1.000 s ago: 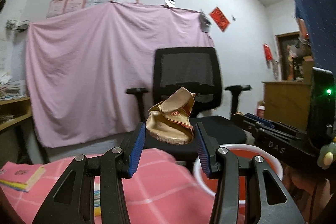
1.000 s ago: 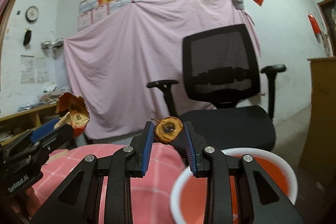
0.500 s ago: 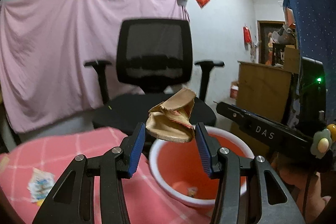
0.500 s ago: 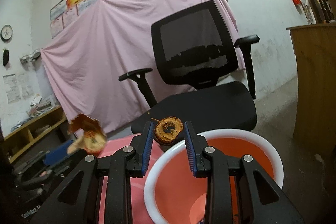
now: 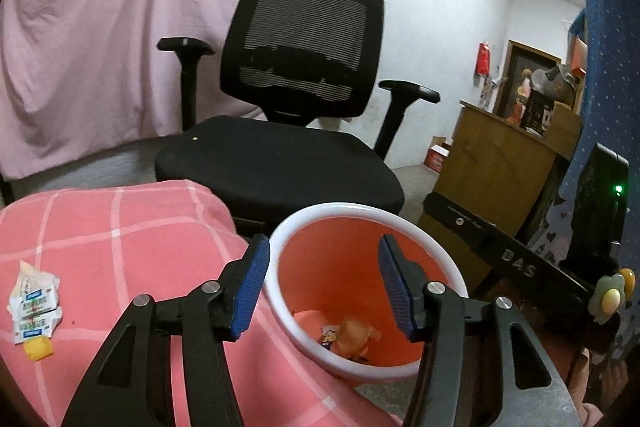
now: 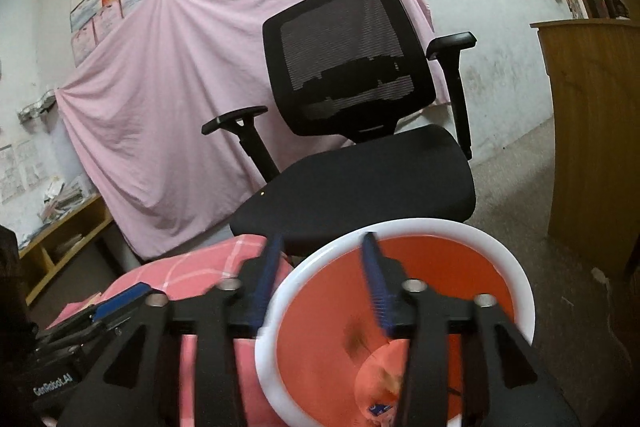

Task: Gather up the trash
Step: 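Move both tools back over the white sachets and yellow cap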

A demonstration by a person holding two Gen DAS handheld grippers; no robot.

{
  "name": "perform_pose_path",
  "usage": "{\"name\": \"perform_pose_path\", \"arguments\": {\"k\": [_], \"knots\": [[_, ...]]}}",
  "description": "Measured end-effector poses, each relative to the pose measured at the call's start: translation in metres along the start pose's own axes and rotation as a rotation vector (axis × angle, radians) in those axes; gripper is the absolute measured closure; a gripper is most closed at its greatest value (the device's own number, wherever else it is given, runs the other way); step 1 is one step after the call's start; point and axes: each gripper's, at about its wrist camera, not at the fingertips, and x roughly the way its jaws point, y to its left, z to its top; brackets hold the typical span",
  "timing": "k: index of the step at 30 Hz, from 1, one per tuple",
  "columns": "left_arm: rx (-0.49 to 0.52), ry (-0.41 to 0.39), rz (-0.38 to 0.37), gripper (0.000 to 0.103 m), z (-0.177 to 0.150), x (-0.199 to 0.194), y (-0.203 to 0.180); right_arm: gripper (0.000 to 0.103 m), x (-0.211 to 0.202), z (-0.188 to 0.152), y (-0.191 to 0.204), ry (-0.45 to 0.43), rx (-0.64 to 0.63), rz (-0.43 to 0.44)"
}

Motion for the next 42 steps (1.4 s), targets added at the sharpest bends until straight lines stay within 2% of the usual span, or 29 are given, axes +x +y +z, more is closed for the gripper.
{"name": "perform_pose_path", "arguments": {"k": [8, 10, 13, 15, 17, 19, 20, 21, 23, 26, 35, 42], "knots": [[-0.013, -0.049, 0.090, 0.053, 0.003, -0.022, 0.018, 0.053, -0.005, 0.002, 0.014, -0.038, -0.028, 0.027], [-0.015, -0.069, 0.113, 0.050, 0.004, -0.033, 0.024, 0.052, -0.006, 0.002, 0.021, -0.057, -0.038, 0.039], [-0.020, -0.105, 0.148, 0.047, 0.005, -0.049, 0.034, 0.046, -0.008, 0.001, 0.032, -0.080, -0.044, 0.060], [-0.027, -0.125, 0.173, 0.047, 0.006, -0.060, 0.043, 0.034, -0.009, 0.001, 0.042, -0.100, -0.050, 0.077], [-0.038, -0.149, 0.214, 0.046, 0.005, -0.071, 0.052, 0.032, -0.010, 0.001, 0.053, -0.124, -0.060, 0.099], [-0.053, -0.170, 0.258, 0.041, 0.004, -0.081, 0.061, 0.030, -0.011, -0.001, 0.066, -0.141, -0.077, 0.122], [-0.061, -0.187, 0.288, 0.034, 0.002, -0.088, 0.067, 0.025, -0.011, -0.002, 0.072, -0.147, -0.086, 0.131], [-0.068, -0.202, 0.314, 0.020, 0.001, -0.094, 0.072, 0.022, -0.011, -0.003, 0.079, -0.154, -0.095, 0.140], [-0.086, -0.261, 0.380, 0.002, -0.004, -0.109, 0.083, 0.018, -0.010, -0.005, 0.092, -0.165, -0.116, 0.157], [-0.117, -0.344, 0.460, 0.002, -0.011, -0.130, 0.101, 0.000, -0.010, -0.010, 0.111, -0.183, -0.148, 0.183], [-0.120, -0.397, 0.603, 0.002, -0.038, -0.173, 0.146, 0.000, -0.013, -0.026, 0.159, -0.228, -0.248, 0.259], [-0.105, -0.444, 0.669, 0.002, -0.060, -0.194, 0.156, 0.000, -0.011, -0.040, 0.186, -0.240, -0.327, 0.284]]}}
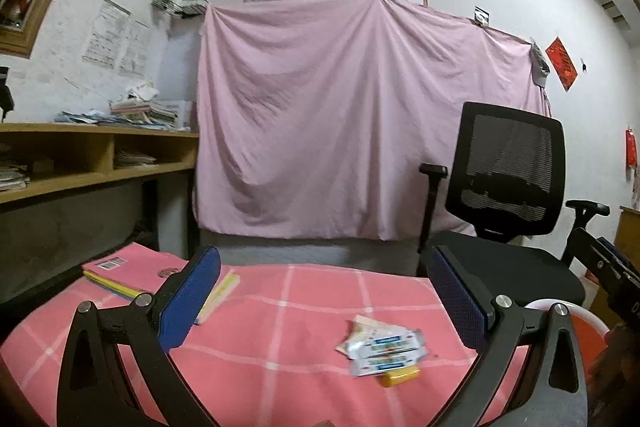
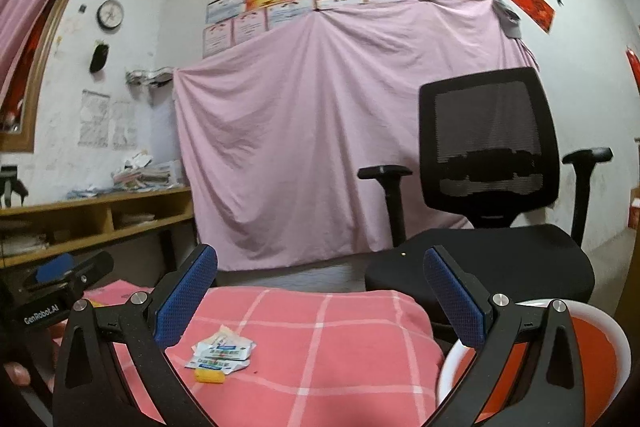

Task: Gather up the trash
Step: 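Move both tools back over the white sachets and yellow cap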

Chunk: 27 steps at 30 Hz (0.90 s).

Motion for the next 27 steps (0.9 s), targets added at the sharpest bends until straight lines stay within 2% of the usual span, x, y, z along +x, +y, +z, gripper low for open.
{"name": "perform_pose_path", "arguments": {"k": [5, 9, 12, 16, 19, 22, 24, 27], "knots": [[0.003, 0.015, 0.006, 0.002, -0.005, 0.002, 0.013, 0.000, 0.010, -0.006, 0.011, 0.026, -0.049, 0.015], [0.015, 0.048, 0.014, 0.001, -0.008, 0.007, 0.021, 0.000, 0.020, -0.012, 0.019, 0.081, -0.067, 0.035], [0.015, 0.116, 0.019, 0.001, -0.011, 0.017, 0.027, 0.000, 0.034, -0.017, 0.023, 0.182, -0.068, 0.049], [-0.038, 0.210, 0.009, 0.002, -0.017, 0.029, 0.037, 0.000, 0.057, -0.033, 0.023, 0.354, -0.039, 0.081], [-0.069, 0.273, 0.009, 0.002, -0.018, 0.037, 0.042, 0.000, 0.066, -0.040, 0.022, 0.427, -0.008, 0.109], [-0.076, 0.353, 0.015, 0.002, -0.022, 0.048, 0.044, 0.009, 0.070, -0.047, 0.025, 0.485, 0.015, 0.146], [-0.081, 0.404, 0.011, 0.002, -0.025, 0.054, 0.045, 0.024, 0.074, -0.053, 0.029, 0.536, 0.028, 0.178], [-0.091, 0.447, 0.006, 0.002, -0.029, 0.060, 0.046, 0.035, 0.081, -0.062, 0.039, 0.605, 0.009, 0.223]]}}
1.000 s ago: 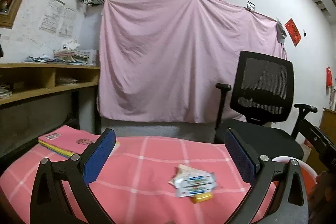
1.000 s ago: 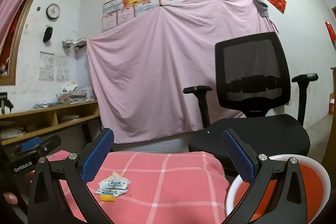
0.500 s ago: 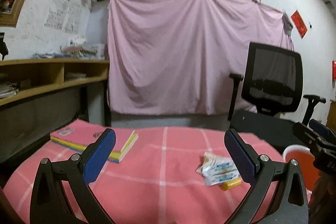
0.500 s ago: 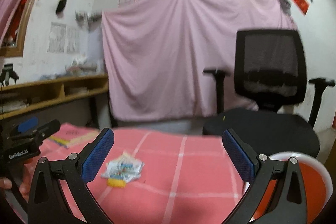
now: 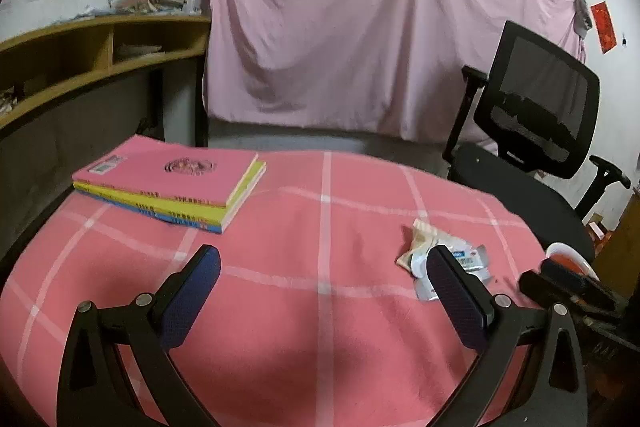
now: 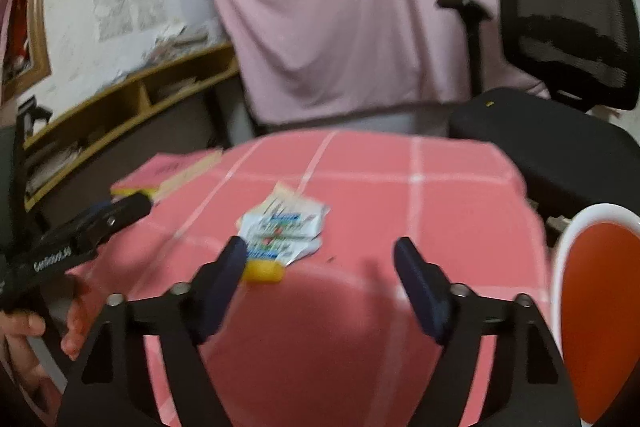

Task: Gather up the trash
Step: 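Move both tools back over the white sachets and yellow cap, then grasp the yellow cap with the right tool while the left tool grasps a white sachet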

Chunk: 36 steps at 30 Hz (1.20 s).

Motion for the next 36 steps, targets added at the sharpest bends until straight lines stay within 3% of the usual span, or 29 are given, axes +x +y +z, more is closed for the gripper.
{"name": "perform_pose_path", "arguments": {"k": [4, 8, 10, 17, 21, 26, 28, 29, 31, 36], "knots": [[-0.012, 0.045, -0.012, 0.003, -0.002, 0.007, 0.002, 0.040, 0.010, -0.002, 0.017, 0.052, -0.059, 0.036], [-0.019, 0.096, -0.026, 0.020, 0.000, 0.016, 0.002, 0.055, 0.021, -0.003, 0.026, 0.103, -0.093, 0.048], [-0.031, 0.118, -0.040, 0.024, 0.000, 0.020, 0.003, 0.057, 0.026, -0.004, 0.026, 0.126, -0.094, 0.037], [-0.041, 0.157, -0.107, 0.041, 0.000, 0.029, 0.003, 0.089, 0.023, -0.003, 0.014, 0.123, -0.042, 0.075], [-0.019, 0.180, -0.160, 0.051, 0.001, 0.032, -0.004, 0.090, 0.018, -0.003, 0.006, 0.112, -0.019, 0.054], [-0.016, 0.205, -0.166, 0.054, 0.001, 0.039, -0.008, 0.088, 0.020, -0.001, 0.003, 0.115, -0.012, 0.073], [-0.032, 0.216, -0.144, 0.059, 0.001, 0.041, -0.004, 0.083, 0.022, -0.001, 0.010, 0.123, -0.040, 0.076], [-0.043, 0.219, -0.136, 0.060, 0.003, 0.042, -0.001, 0.071, 0.022, -0.001, 0.014, 0.123, -0.056, 0.077], [-0.065, 0.216, -0.126, 0.061, 0.003, 0.041, 0.005, 0.059, 0.022, -0.001, 0.020, 0.116, -0.081, 0.087], [-0.074, 0.215, -0.110, 0.065, 0.004, 0.038, 0.010, 0.059, 0.031, 0.000, 0.030, 0.137, -0.106, 0.080]]}}
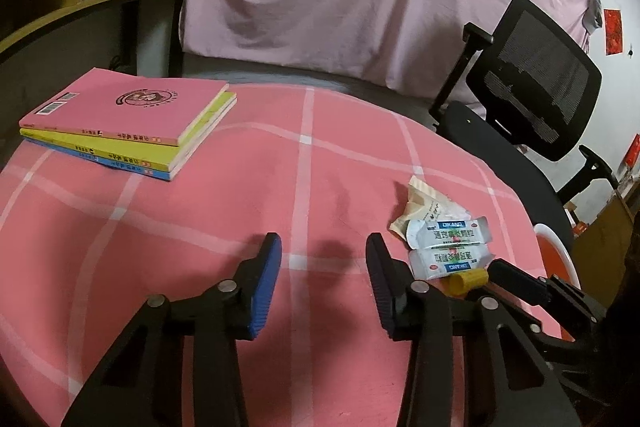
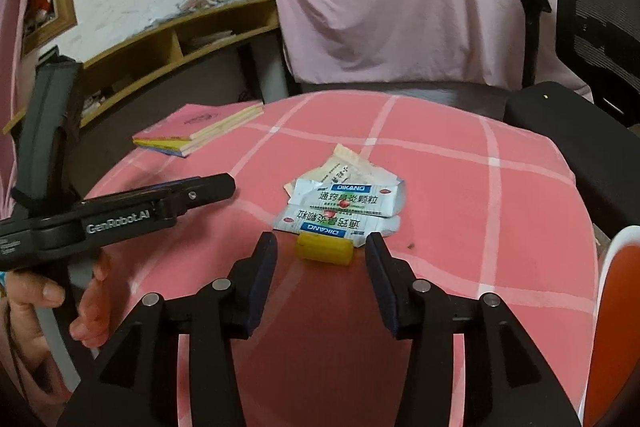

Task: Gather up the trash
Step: 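Grasp the yellow cap with the right tool while the left tool grasps a white sachet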

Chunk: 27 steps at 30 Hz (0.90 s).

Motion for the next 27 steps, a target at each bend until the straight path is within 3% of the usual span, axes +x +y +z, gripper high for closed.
{"name": "perform_pose_path", "arguments": {"k": [2, 4, 5, 11, 17, 27], "knots": [[0.007, 0.001, -0.002, 0.066, 0.000, 0.000, 0.001, 0.060, 0.005, 0.001, 0.000, 0.021, -0.003, -0.018], [0.017, 0.002, -0.011, 0.066, 0.000, 0.000, 0.001, 0.073, 0.005, 0.000, -0.001, 0.028, 0.002, -0.047], [0.022, 0.004, -0.020, 0.067, -0.001, 0.000, -0.001, 0.074, 0.004, -0.001, -0.002, 0.028, 0.006, -0.053], [0.090, 0.008, -0.100, 0.069, 0.000, 0.003, -0.016, 0.075, -0.011, -0.007, -0.011, 0.006, 0.009, -0.083], [0.223, 0.010, -0.189, 0.069, 0.002, 0.011, -0.046, 0.075, -0.031, -0.014, -0.056, -0.022, 0.124, -0.123], [0.380, 0.111, -0.268, 0.068, -0.006, 0.035, -0.080, 0.075, -0.039, -0.023, -0.091, -0.033, 0.275, -0.075]]}}
